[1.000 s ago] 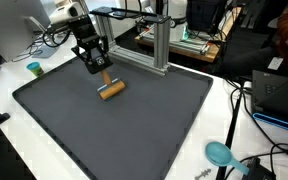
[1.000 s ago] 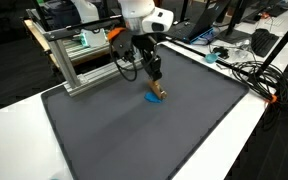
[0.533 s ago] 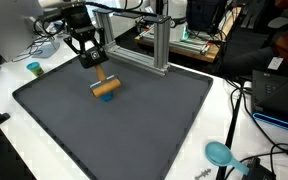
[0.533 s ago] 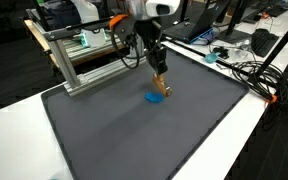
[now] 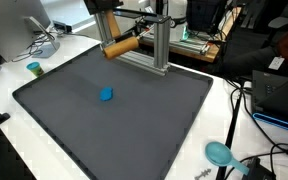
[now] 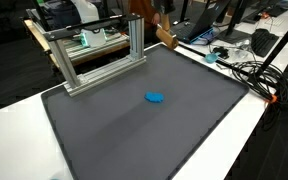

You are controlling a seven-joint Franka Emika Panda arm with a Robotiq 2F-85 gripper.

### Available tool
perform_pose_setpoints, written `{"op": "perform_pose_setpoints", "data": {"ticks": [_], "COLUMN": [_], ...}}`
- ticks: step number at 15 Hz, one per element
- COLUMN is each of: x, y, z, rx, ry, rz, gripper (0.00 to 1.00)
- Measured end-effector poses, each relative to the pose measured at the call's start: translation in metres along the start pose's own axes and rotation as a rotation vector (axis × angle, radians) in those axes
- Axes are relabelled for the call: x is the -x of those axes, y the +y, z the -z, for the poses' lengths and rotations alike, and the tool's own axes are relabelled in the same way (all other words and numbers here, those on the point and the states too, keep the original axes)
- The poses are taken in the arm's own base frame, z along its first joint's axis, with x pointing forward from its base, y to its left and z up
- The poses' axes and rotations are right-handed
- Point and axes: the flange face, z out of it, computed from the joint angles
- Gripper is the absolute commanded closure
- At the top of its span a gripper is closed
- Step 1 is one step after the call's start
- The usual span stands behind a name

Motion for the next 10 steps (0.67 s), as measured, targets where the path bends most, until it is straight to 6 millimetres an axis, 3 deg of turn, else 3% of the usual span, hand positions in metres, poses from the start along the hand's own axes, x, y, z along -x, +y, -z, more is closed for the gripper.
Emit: {"op": "perform_pose_setpoints", "data": {"ticks": [3, 4, 6, 10], "x": [-0.003, -0.001, 0.0, -0.004], "y": [-0.019, -0.019, -0.018, -0.007], "z": [0.033, 0.035, 0.032, 0.021], "rx": [-0.036, -0.037, -0.043, 0.046], "ry": [-0.002, -0.002, -0.004, 0.016], "rz": [-0.004, -0.006, -0.01, -0.205], "gripper": [0.52, 0.77, 0.77, 0.77]}}
